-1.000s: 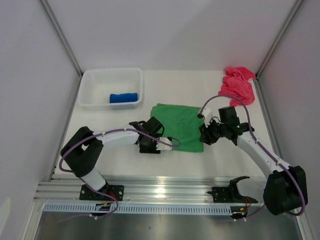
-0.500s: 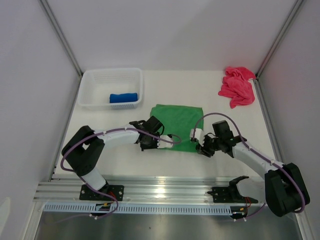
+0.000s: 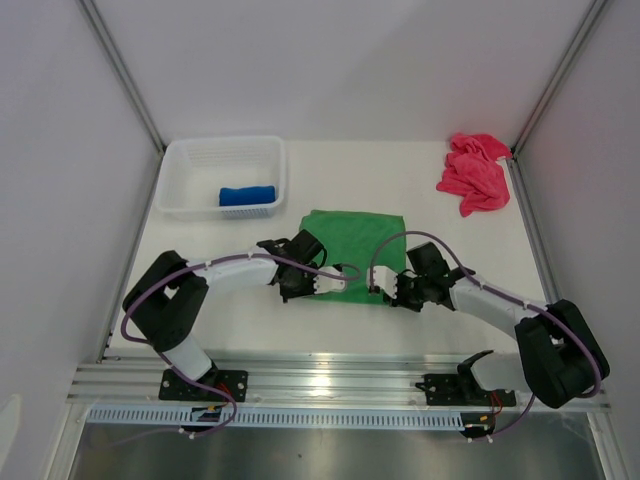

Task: Roll the towels
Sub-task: Fold the towel

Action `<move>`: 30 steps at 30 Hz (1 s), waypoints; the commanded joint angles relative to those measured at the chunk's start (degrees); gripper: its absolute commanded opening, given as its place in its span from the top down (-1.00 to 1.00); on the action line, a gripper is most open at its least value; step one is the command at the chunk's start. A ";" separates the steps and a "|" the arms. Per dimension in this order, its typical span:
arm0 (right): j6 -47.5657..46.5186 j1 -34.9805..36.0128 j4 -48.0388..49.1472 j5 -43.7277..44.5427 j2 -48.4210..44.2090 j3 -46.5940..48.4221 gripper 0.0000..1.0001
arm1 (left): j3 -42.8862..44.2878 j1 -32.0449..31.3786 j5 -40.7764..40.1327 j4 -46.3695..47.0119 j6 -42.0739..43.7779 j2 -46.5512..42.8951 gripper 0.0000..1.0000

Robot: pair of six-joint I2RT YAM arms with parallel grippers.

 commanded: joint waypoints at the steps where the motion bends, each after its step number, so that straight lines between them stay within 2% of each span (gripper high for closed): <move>1: -0.92 0.90 -3.42 4.38 2.47 0.86 0.66 | 1.64 0.62 2.28 -1.98 -2.65 -0.33 0.99; 3: -1.18 0.99 -4.65 4.74 1.77 0.86 0.91 | 1.64 0.62 2.29 -2.33 -3.44 -0.33 0.99; 6: -1.27 0.99 -6.50 4.22 0.10 1.56 0.99 | 2.34 0.79 2.29 -3.83 -4.32 -0.33 0.99; 9: -2.14 0.99 -12.02 1.85 -2.10 3.14 1.00 | 2.69 1.06 2.37 -5.06 -5.02 -0.76 0.99; 18: -2.59 0.99 -20.47 -3.08 -5.70 5.43 1.00 | 4.36 0.97 4.48 -9.36 -6.08 -2.96 0.99; 25: -1.80 0.99 -25.05 -4.93 -9.13 7.18 1.00 | 5.41 0.97 7.56 -13.76 -7.13 -4.45 0.99; 30: -1.45 1.08 -25.58 -5.19 -11.24 7.01 1.00 | 4.63 1.06 8.17 -13.41 -7.66 -4.81 0.99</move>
